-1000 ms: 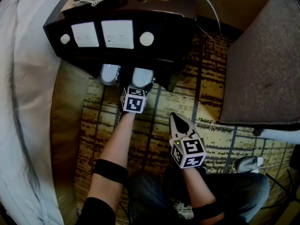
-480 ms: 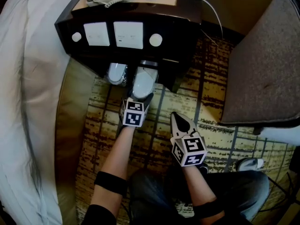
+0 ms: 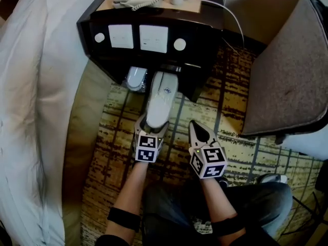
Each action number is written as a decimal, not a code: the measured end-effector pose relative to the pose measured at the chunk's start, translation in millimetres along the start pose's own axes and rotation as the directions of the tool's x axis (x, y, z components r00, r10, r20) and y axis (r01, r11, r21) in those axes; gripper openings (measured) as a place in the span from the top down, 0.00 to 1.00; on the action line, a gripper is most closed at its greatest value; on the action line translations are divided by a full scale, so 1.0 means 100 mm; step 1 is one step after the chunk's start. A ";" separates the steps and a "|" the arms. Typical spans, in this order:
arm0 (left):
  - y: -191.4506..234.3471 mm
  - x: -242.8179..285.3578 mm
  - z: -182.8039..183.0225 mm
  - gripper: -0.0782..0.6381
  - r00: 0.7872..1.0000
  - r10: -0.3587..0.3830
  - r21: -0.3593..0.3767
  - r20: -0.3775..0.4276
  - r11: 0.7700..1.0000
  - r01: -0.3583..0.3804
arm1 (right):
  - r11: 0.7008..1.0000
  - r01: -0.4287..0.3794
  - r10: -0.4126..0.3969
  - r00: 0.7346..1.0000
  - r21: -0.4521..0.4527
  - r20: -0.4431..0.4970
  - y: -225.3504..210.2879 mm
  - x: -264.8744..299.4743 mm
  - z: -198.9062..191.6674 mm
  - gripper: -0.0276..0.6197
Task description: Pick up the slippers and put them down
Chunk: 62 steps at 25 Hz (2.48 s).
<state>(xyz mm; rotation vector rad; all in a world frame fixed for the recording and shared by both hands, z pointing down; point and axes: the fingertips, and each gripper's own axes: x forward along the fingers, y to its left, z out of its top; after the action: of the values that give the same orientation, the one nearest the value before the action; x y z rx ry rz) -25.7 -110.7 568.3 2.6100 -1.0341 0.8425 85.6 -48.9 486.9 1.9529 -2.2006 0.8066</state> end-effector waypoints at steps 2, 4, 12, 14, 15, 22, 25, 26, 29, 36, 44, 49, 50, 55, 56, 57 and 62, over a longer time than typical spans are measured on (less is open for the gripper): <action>-0.09 -0.15 -0.07 0.36 1.000 -0.015 0.002 0.008 1.000 0.015 | 1.000 -0.001 0.001 1.000 -0.007 0.003 0.03 -0.03 0.01 0.96; -0.17 -0.31 -0.16 0.36 0.999 -0.035 0.009 0.015 0.999 0.035 | 1.000 -0.001 0.001 1.000 -0.012 0.006 0.05 -0.07 0.02 0.96; -0.41 -0.80 -0.52 0.36 0.994 -0.110 0.042 0.015 0.993 0.109 | 1.000 0.016 -0.016 1.000 -0.006 0.012 -0.01 -0.16 -0.01 0.96; -0.47 -0.88 -0.63 0.36 0.991 -0.135 0.052 0.006 0.990 0.135 | 1.000 0.018 -0.018 1.000 -0.007 0.011 -0.02 -0.17 -0.01 0.96; -0.50 -0.90 -0.69 0.36 0.989 -0.147 0.054 0.000 0.988 0.146 | 1.000 0.019 -0.019 1.000 -0.007 0.010 -0.02 -0.17 -0.02 0.96; -0.84 -0.80 -1.07 0.36 0.971 -0.226 0.043 -0.072 0.972 0.229 | 0.999 0.051 -0.051 0.999 0.003 0.006 -0.18 -0.19 -0.07 0.96; -0.96 -0.70 -1.18 0.36 0.967 -0.238 0.017 -0.097 0.971 0.240 | 0.998 0.066 -0.066 0.998 0.014 0.002 -0.24 -0.21 -0.09 0.96; -0.99 -0.66 -1.20 0.36 0.966 -0.238 0.008 -0.100 0.971 0.240 | 0.998 0.069 -0.069 0.998 0.015 0.001 -0.26 -0.22 -0.09 0.96; -1.07 -0.52 -1.22 0.36 0.967 -0.232 -0.026 -0.104 0.973 0.231 | 0.997 0.076 -0.076 0.997 0.013 -0.003 -0.29 -0.22 -0.11 0.96; -1.17 -0.20 -1.29 0.36 0.969 -0.214 -0.081 -0.122 0.975 0.205 | 0.996 0.087 -0.087 0.996 0.012 -0.017 -0.33 -0.23 -0.18 0.96; -1.28 -0.01 -1.51 0.35 0.951 -0.232 -0.151 -0.205 0.967 0.203 | 0.996 0.088 -0.087 0.996 0.022 -0.025 -0.37 -0.21 -0.22 0.96; -1.37 0.05 -1.80 0.18 0.902 -0.268 -0.222 -0.339 0.954 0.200 | 0.996 0.083 -0.083 0.996 0.026 -0.035 -0.36 -0.19 -0.27 0.96; -1.38 0.06 -1.83 0.18 0.895 -0.270 -0.229 -0.355 0.953 0.197 | 0.996 0.082 -0.081 0.996 0.026 -0.036 -0.35 -0.19 -0.28 0.96; -1.36 0.06 -1.83 0.18 0.897 -0.252 -0.230 -0.363 0.957 0.175 | 0.997 0.075 -0.074 0.996 0.028 -0.043 -0.34 -0.18 -0.31 0.96; -1.34 0.06 -1.80 0.18 0.900 -0.246 -0.227 -0.359 0.959 0.172 | 0.997 0.075 -0.074 0.996 0.029 -0.044 -0.34 -0.17 -0.32 0.96; -1.32 0.06 -1.78 0.18 0.905 -0.239 -0.224 -0.353 0.960 0.166 | 0.997 0.076 -0.074 0.996 0.029 -0.045 -0.34 -0.17 -0.32 0.96; -1.20 0.02 -1.65 0.18 0.926 -0.208 -0.212 -0.316 0.966 0.145 | 0.997 0.077 -0.075 0.996 0.033 -0.049 -0.36 -0.16 -0.34 0.96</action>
<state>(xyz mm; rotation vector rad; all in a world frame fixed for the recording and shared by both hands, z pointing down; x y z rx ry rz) -14.2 39.6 705.7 2.2583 -0.7312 1.0459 113.0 -20.9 521.3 1.9981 -2.0862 0.8765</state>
